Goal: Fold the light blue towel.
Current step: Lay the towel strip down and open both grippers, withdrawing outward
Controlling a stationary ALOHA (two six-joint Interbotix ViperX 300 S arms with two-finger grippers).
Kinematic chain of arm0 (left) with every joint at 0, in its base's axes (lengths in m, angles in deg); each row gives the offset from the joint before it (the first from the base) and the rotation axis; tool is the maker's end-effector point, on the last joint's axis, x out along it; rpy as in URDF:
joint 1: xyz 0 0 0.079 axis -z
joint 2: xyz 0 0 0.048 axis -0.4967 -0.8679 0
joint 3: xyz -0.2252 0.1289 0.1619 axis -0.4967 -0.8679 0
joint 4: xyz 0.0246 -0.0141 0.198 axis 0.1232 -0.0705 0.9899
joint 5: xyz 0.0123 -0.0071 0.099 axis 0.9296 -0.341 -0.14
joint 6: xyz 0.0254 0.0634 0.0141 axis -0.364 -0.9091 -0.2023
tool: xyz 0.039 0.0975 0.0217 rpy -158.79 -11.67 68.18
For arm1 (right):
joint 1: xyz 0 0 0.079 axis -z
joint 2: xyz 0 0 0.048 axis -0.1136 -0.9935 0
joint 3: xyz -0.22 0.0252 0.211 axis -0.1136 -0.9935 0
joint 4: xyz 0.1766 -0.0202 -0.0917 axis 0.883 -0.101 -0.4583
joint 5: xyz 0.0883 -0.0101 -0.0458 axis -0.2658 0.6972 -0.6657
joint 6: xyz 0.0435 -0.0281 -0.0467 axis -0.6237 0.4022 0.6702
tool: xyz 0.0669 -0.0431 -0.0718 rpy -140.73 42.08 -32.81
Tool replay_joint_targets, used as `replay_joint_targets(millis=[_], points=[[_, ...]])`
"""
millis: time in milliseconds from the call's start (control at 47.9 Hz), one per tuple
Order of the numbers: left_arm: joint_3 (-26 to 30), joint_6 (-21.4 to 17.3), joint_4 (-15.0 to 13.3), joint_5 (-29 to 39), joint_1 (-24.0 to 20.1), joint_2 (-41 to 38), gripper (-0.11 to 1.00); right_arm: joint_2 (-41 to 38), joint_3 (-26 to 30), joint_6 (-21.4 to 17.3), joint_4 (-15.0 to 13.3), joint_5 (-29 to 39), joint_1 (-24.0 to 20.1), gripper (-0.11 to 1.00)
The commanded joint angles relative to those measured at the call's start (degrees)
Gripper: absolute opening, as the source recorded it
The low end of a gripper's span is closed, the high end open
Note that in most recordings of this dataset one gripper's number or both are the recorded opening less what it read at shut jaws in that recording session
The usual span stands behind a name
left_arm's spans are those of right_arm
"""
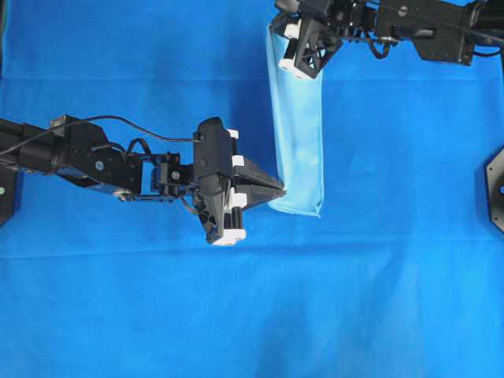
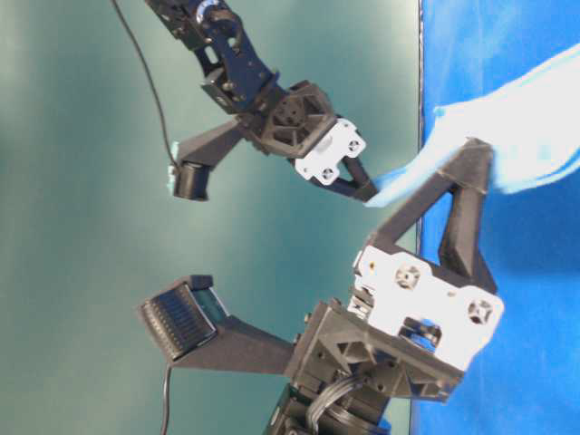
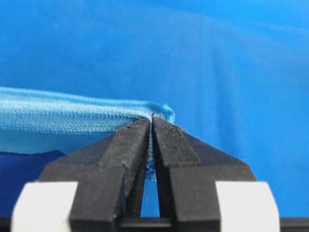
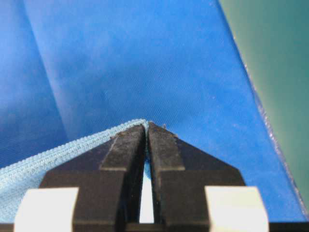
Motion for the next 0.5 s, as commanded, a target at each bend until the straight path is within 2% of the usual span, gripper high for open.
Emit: replay_joint_targets(millis=[0,63,209,272,334,418,480], points=[[0.8,0.1,0.3,0.1,3.0,1.9,0.09,0.7,1.4,0.0,-0.2,-0.4,0.5,0.03],[0.8,0.1,0.3,0.2,3.0,1.9,0.20,0.6,1.2,0.1,-0.3,-0.3,0.2,0.06],[1.1,-0.5,0.4,0.4,2.6,2.2,0.56,0.7,1.2,0.9,-1.3,0.1,-0.2,0.50],[1.1,-0.6,0.4,1.3,2.5,3.0,0.67,1.0,1.2,1.6,-1.5,0.2,-0.4,0.64],[1.1,-0.7,0.5,3.3,2.1,4.3,0.71,1.5,1.2,1.7,-1.5,0.4,-0.4,0.63],[0.8,-0.7,0.6,7.0,1.5,7.0,0.69,2.9,1.0,1.8,-1.5,0.7,-0.4,0.57],[0.5,-0.9,0.6,9.4,1.1,9.1,0.69,4.5,0.4,1.8,-1.4,0.9,-0.5,0.57]])
